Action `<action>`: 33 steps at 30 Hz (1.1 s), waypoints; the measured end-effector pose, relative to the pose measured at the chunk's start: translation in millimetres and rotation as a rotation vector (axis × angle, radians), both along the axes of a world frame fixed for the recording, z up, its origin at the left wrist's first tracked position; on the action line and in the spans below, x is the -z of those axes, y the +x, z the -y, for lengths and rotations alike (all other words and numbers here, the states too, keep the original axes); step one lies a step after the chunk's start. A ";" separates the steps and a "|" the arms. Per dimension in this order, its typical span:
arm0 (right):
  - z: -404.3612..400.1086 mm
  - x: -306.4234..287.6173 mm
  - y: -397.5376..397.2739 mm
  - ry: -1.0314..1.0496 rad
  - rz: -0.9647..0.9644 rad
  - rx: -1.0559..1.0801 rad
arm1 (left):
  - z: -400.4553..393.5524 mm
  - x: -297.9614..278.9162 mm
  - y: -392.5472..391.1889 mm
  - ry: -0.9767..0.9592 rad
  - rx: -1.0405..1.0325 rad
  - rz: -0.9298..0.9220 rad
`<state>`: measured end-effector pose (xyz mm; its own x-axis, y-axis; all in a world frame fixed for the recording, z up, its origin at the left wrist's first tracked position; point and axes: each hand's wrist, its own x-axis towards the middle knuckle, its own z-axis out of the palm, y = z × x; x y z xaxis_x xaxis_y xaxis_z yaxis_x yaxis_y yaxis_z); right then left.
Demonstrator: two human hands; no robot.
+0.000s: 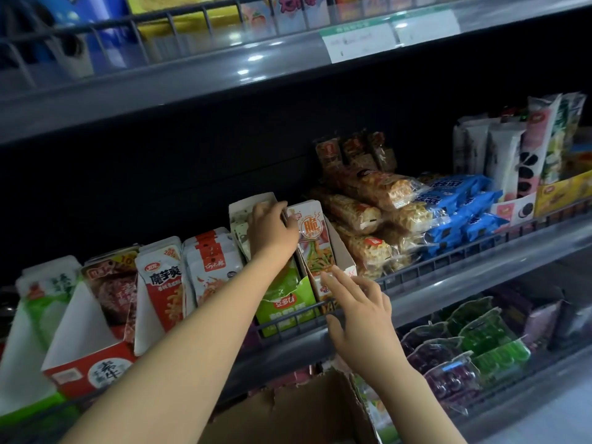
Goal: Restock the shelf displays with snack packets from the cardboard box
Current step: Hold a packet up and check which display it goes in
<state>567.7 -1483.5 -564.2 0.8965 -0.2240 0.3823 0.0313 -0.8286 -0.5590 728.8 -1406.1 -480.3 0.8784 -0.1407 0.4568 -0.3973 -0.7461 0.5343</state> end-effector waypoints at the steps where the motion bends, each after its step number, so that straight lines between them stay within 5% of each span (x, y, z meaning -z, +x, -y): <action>1: -1.3 -1.4 -1.4 -0.003 0.002 0.003 | -5.2 3.0 -10.5 -0.050 0.018 -0.016; 12: -43.4 -7.6 -35.4 0.086 0.127 -0.153 | -106.3 60.6 -135.8 -0.188 0.157 0.044; 24: -92.1 34.6 -58.0 0.029 -0.301 -0.368 | -191.6 149.7 -214.2 -0.253 0.022 -0.250; 33: -114.1 85.3 -57.5 -0.101 -0.624 -0.497 | -228.0 214.5 -219.3 -0.099 0.016 -0.565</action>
